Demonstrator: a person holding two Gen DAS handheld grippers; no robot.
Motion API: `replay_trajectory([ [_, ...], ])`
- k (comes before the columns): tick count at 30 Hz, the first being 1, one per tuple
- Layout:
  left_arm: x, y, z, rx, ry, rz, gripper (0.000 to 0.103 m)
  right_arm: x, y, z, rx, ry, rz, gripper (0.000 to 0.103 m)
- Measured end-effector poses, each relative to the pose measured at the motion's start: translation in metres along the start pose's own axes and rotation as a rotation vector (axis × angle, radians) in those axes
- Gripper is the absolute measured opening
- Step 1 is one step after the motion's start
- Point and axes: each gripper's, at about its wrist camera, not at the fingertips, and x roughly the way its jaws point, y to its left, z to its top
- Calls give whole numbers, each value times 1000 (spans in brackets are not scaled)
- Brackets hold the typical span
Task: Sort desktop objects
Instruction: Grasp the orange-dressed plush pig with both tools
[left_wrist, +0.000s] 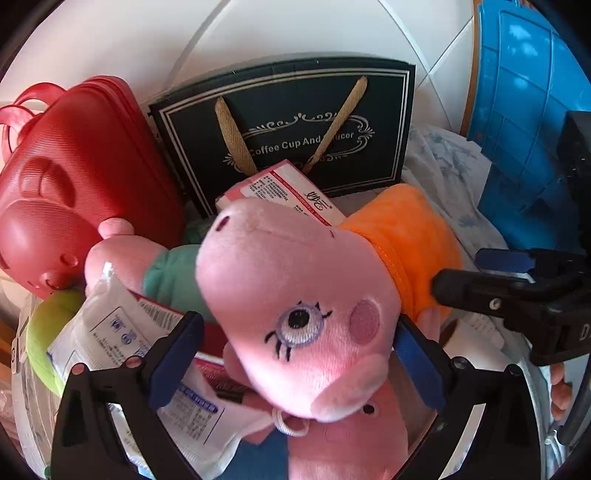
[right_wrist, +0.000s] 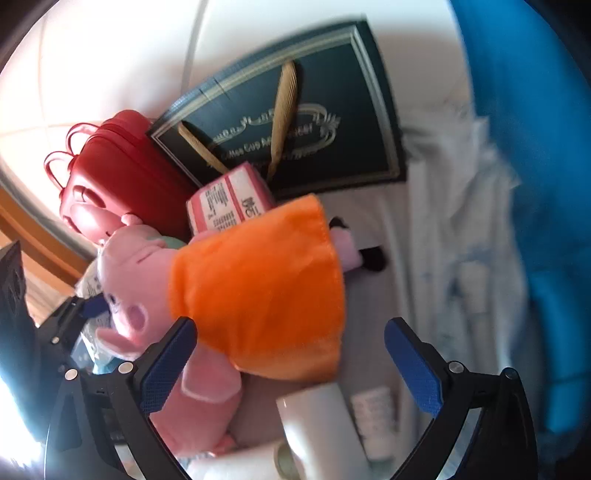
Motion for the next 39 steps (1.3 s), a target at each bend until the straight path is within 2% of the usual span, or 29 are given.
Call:
replay_trajectory([
  [3,9,-9,1,36,-2,13,97,19,-7,1,40,29,63,103],
  [4,10,-10,0,33,3,-16,83,23,-9,1,55,34,75,103],
  [5,10,-10,-1,21,14,-47,78,25,-9,1,59,43,81,103],
  [6,11,-9,-2,11,15,-40,76,27,-7,0,55,49,90,98],
  [7,11,-10,-2,14,12,-35,72,26,-2,-1,50,46,120,80],
  [11,3,-9,-7,-3,-6,-44,65,12,23,-7,-32,-5,12,71],
  [14,-16,-5,-9,-36,-39,-58,65,-7,39,-12,-63,-48,-9,61],
  [15,-26,-4,-9,-41,-60,-61,65,-15,46,-14,-76,-69,-13,51],
  [16,-36,-4,-8,-42,-78,-66,64,-26,58,-16,-103,-89,-1,23],
  [17,-44,-5,-8,-41,-93,-64,64,-32,67,-18,-120,-96,-8,16],
  [20,-70,-6,-10,-37,-127,-44,63,-49,93,-22,-163,-98,-56,15],
  [24,-96,7,-27,-104,-117,-73,62,-71,109,-31,-158,-82,-19,11],
  [27,-114,21,-51,-167,-95,-62,62,-92,118,-46,-168,-69,8,11],
  [30,-120,39,-81,-254,-59,-104,62,-96,127,-65,-185,-28,44,15],
  [32,-121,46,-97,-281,-41,-109,63,-90,129,-75,-198,-6,41,38],
  [33,-120,48,-103,-293,-31,-110,63,-86,129,-79,-190,10,52,68],
  [34,-118,50,-108,-305,-24,-112,63,-83,128,-82,-187,19,63,87],
  [39,-115,56,-120,-306,-15,-89,65,-66,129,-86,-203,44,91,88],
])
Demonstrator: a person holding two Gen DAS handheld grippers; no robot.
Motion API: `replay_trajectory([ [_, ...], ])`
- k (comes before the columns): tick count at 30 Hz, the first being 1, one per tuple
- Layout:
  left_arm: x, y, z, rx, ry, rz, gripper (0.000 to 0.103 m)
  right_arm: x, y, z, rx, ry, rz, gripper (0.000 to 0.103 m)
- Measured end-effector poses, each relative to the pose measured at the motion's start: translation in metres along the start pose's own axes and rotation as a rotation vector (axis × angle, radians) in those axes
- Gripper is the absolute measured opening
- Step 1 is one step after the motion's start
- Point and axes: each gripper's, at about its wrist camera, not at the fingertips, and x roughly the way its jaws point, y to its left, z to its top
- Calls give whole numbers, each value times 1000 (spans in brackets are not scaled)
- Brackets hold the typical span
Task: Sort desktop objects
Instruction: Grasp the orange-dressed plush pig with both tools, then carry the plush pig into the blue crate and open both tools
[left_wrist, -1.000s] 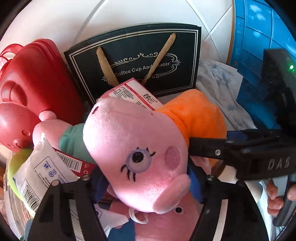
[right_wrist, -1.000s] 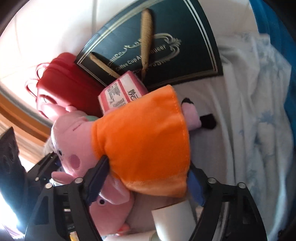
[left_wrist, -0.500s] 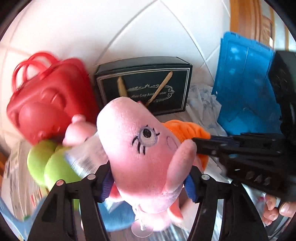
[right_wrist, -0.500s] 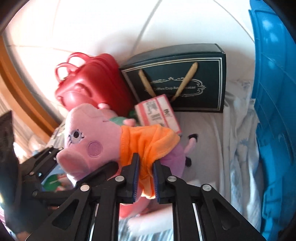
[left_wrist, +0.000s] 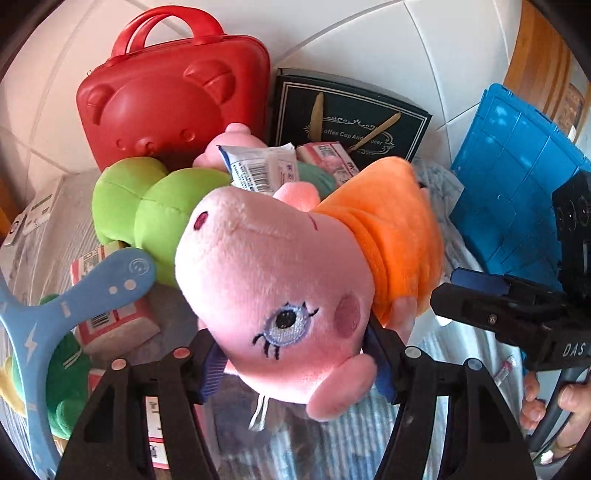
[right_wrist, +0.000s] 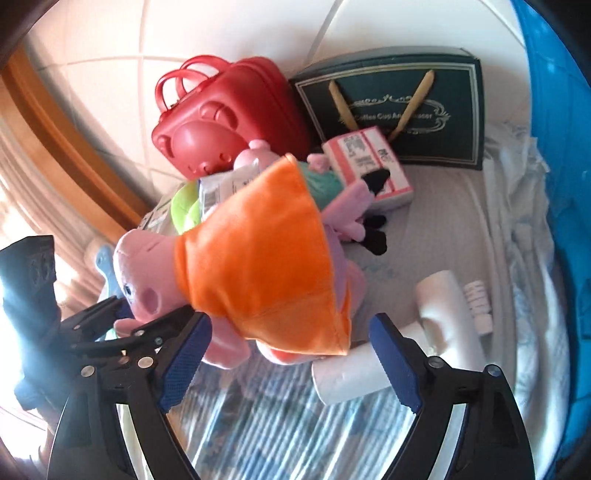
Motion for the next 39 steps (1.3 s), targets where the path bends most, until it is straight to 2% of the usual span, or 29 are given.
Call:
replay_trajectory([
  [3,4,2,-2,14,4,26,66,13,-1,6,-13,14,6,90],
  [7,6,10,-5,24,2,68,69,24,9,11,-57,23,34,103],
  [9,7,12,-4,24,-1,63,70,33,15,16,-83,27,28,103],
  [12,10,7,-2,58,-17,99,70,47,19,20,-86,54,31,103],
  [14,11,4,-2,72,-23,117,69,50,25,19,-120,45,-11,99],
  [16,7,3,-4,74,-34,120,66,46,28,17,-131,42,-23,88],
  [18,-1,0,-7,85,-54,114,66,37,30,14,-136,26,-28,85],
  [21,-24,-10,-12,139,-110,136,65,16,38,6,-140,-19,-24,84],
  [29,-120,-41,-23,158,-253,82,65,-94,84,-22,-156,-187,-78,85],
  [35,-187,-79,-36,183,-367,-17,65,-191,115,-50,-194,-318,-186,85],
  [39,-222,-118,-39,237,-430,-98,65,-252,120,-72,-184,-407,-262,85],
])
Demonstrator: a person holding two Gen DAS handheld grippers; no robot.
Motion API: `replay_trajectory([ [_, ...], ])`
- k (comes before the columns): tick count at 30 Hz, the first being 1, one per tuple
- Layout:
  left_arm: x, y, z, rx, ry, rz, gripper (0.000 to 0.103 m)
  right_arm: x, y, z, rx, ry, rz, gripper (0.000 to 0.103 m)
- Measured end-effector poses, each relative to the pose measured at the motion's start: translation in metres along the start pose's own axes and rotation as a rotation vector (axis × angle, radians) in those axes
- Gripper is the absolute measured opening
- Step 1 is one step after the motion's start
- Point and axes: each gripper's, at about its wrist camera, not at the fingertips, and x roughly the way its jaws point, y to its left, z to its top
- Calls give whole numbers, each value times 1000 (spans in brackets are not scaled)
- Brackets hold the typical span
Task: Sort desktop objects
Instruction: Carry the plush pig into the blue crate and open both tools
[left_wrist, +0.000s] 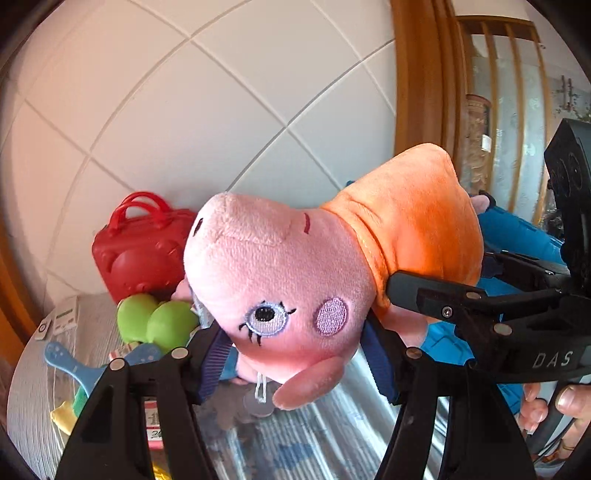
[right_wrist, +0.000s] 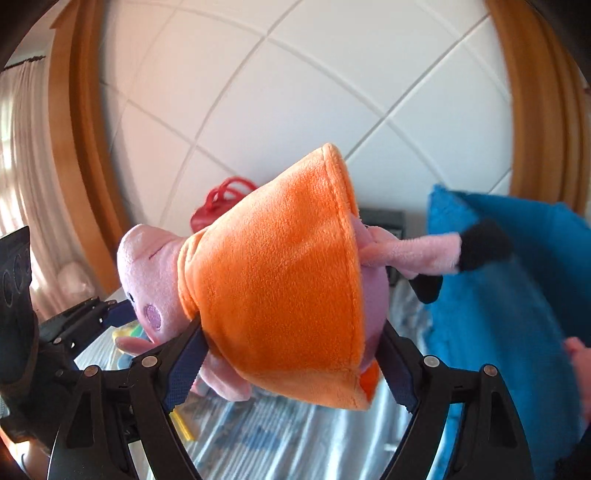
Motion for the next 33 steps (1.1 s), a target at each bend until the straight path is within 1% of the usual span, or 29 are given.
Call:
replay_trajectory([
  [3,-10,-37,16,42,-40,-58,65,-47,-21,2,26,-50,-64,85],
  [6,-16,-78,33,79,-79,-124,65,-95,-49,4,64,-100,-128,85],
  [8,-16,-110,49,105,-91,-174,65,-128,-73,5,91,-129,-179,85],
  [11,-8,-161,66,148,-86,-231,66,-167,-112,3,139,-153,-235,86],
  [16,16,-239,86,212,-44,-291,66,-206,-183,-9,226,-167,-277,86],
  [20,40,-287,95,248,35,-312,67,-217,-229,-17,292,-142,-284,86],
  [22,52,-306,97,264,81,-312,67,-225,-249,-24,325,-122,-272,86],
  [24,61,-323,96,276,126,-308,67,-224,-263,-32,344,-106,-256,86],
  [25,66,-329,93,283,143,-307,68,-224,-273,-36,358,-95,-244,86],
  [28,77,-344,91,294,193,-303,68,-226,-285,-47,386,-73,-216,87],
  [30,77,-349,89,293,222,-303,68,-225,-294,-53,396,-62,-204,87],
  [32,78,-356,87,294,235,-299,68,-226,-299,-59,402,-53,-191,87],
  [33,76,-354,86,294,241,-293,68,-226,-303,-62,405,-48,-183,87],
])
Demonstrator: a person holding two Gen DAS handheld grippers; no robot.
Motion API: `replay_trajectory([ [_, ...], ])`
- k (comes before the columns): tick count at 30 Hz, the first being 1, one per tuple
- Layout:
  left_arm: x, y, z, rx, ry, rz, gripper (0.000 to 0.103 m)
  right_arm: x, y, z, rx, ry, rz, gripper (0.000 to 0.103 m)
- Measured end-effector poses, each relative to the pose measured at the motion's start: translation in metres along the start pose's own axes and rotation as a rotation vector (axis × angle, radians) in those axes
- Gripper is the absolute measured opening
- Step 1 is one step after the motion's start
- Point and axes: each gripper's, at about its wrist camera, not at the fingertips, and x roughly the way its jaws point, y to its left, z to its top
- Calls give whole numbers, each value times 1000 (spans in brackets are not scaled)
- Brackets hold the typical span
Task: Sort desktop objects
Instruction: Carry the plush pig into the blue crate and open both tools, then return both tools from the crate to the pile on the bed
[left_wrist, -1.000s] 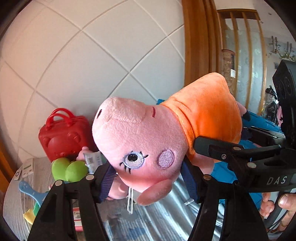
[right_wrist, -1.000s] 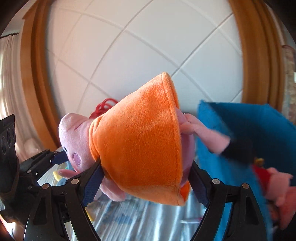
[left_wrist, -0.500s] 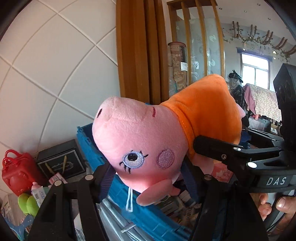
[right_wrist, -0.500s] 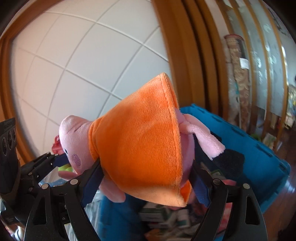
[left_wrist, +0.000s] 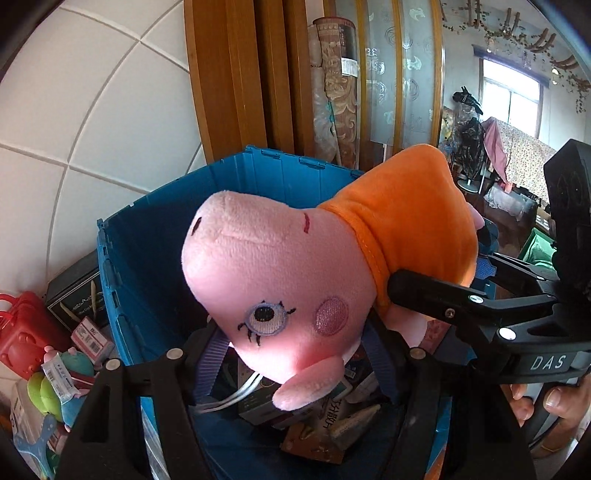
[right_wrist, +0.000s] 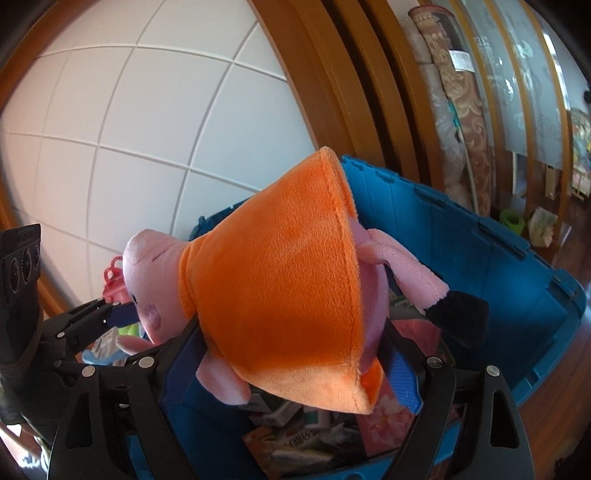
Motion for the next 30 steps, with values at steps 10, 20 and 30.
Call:
replay_trajectory([
  [10,3,-10,-6,-21,117,31,71,19,-23,-9,36,82,42,90],
  [20,-3,-8,-14,-27,101,52,73,21,-25,-7,0,60,-61,103],
  [30,-10,-5,-20,-26,79,65,73,21,-22,-6,-22,62,-106,103],
])
